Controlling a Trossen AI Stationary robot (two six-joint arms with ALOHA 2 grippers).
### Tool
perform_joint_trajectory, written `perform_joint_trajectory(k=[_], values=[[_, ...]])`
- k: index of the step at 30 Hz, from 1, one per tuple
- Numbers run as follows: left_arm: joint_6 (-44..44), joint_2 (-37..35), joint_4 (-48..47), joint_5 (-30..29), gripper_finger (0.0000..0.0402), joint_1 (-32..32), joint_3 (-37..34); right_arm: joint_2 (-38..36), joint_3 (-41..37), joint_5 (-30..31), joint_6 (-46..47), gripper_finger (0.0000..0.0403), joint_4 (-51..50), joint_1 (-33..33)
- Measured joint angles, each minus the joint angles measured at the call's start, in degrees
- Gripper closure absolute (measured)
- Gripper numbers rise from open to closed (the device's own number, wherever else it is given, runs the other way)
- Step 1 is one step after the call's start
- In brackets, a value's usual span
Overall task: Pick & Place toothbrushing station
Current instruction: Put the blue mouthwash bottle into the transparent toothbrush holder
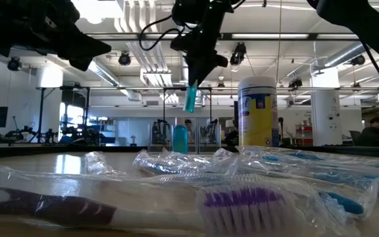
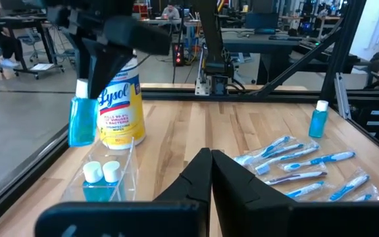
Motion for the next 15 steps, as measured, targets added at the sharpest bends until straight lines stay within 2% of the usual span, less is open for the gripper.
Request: perform_joint_trajectory(k=[15], values=[[0.46, -0.02, -0.07, 0.02, 0.0386, 0.01, -0.02, 3.39, -1.02, -0.01, 3.63, 0.0317, -0.31, 0.02]])
